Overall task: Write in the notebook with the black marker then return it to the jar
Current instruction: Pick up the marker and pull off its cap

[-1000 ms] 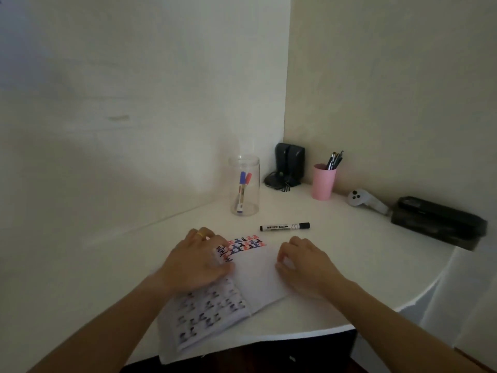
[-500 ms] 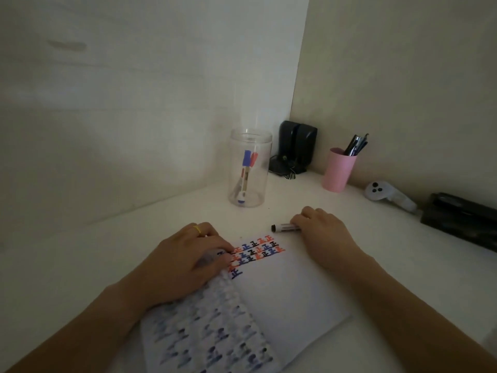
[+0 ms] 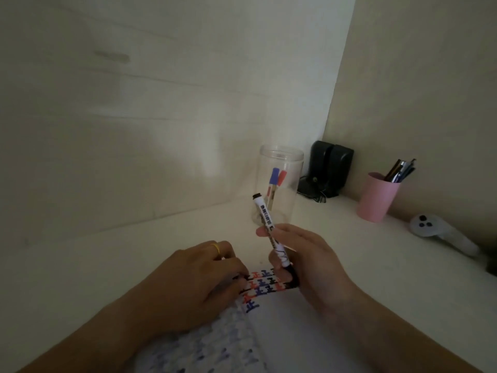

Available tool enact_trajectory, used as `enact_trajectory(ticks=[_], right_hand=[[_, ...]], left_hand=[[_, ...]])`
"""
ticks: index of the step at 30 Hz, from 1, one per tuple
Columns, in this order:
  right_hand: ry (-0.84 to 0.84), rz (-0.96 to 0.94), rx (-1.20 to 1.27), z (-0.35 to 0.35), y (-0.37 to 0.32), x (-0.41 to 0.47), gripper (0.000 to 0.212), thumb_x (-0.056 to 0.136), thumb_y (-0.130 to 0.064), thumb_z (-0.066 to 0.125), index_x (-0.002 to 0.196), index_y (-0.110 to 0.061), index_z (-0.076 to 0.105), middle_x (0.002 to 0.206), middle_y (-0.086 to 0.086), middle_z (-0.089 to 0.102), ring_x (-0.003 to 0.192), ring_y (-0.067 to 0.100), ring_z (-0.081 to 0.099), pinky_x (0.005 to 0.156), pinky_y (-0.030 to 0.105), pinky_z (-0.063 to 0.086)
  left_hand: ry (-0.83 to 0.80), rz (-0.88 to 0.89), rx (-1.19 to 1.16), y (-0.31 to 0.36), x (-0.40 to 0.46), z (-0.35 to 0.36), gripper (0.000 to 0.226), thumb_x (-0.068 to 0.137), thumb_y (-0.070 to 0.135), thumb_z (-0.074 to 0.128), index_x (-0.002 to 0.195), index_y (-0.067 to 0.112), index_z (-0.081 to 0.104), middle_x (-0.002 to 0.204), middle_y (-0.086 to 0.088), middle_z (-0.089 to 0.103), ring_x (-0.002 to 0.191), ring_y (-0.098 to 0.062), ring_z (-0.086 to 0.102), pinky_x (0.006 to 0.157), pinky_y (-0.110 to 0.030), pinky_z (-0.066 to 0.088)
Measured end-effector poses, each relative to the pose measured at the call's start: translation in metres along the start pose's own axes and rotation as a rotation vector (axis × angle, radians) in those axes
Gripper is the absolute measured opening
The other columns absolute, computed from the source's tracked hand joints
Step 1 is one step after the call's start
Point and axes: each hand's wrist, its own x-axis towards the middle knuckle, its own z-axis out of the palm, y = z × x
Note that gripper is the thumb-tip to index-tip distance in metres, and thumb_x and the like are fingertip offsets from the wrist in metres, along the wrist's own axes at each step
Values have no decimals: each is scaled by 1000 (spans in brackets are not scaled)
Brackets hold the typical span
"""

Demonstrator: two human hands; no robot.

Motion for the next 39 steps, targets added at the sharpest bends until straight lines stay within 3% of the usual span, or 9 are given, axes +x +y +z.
enact_trajectory(ticks=[3,7,11,15,23,27,32,35,39], right_hand=[[-61,172,283,-2,0,-8,24,90,-17,60,106,-2,71,68,9,49,57,19,53,54,29,48],[-44,107,281,-7,-3,-9,10,84,-12,70,92,-5,69,85,17,61,83,29,66,81,39,58],[-31,70,212,-11,-7,-11,13,81,-16,72,90,-8,67,82,12,69,76,21,65,66,31,51],[-45,48,220,-10,-9,-12,16,82,-11,71,95,-9,63,79,13,70,77,22,67,64,32,46],[-59,-43,139,9,-5,-20,31,83,-21,69,99,5,74,70,11,67,61,17,60,54,22,48],[1,-102,70,15,-7,-22,31,81,-29,69,84,2,75,64,12,66,55,16,59,52,22,49],[-53,-134,110,18,-14,-23,21,81,-27,70,73,-7,74,60,12,62,52,18,54,49,24,46],[-98,-143,164,15,-19,-23,19,85,-19,71,83,0,73,61,11,62,52,16,55,51,23,47],[-42,-135,94,17,-14,-25,21,87,-19,69,83,1,73,58,9,62,50,15,53,48,23,44]], left_hand=[[1,4,34,4,2,-1,36,104,54,33,117,40,62,110,14,61,93,-6,62,76,-28,53],[53,-27,4,13,4,-6,41,102,50,34,126,32,62,108,13,65,87,-3,62,71,-22,51],[132,-44,8,14,3,-8,41,97,50,49,133,32,55,102,18,64,77,-4,61,67,-21,50],[260,-31,33,12,2,-8,42,90,50,63,123,25,65,90,15,67,71,-7,60,65,-23,52],[262,-43,-36,24,2,-10,29,102,40,47,110,20,65,87,10,68,65,-3,51,64,-9,37],[203,-60,-42,27,2,-6,28,108,43,32,99,25,52,69,16,45,54,-9,41,54,-12,34],[58,-151,-531,35,3,-8,34,105,38,30,74,35,42,57,7,34,49,-11,33,52,-20,27],[77,-183,-753,39,2,-13,47,103,47,33,64,23,45,54,8,31,44,-8,23,45,-23,22],[180,-42,-217,37,2,-9,48,110,39,23,75,19,49,52,11,41,45,-14,35,46,-19,33]])
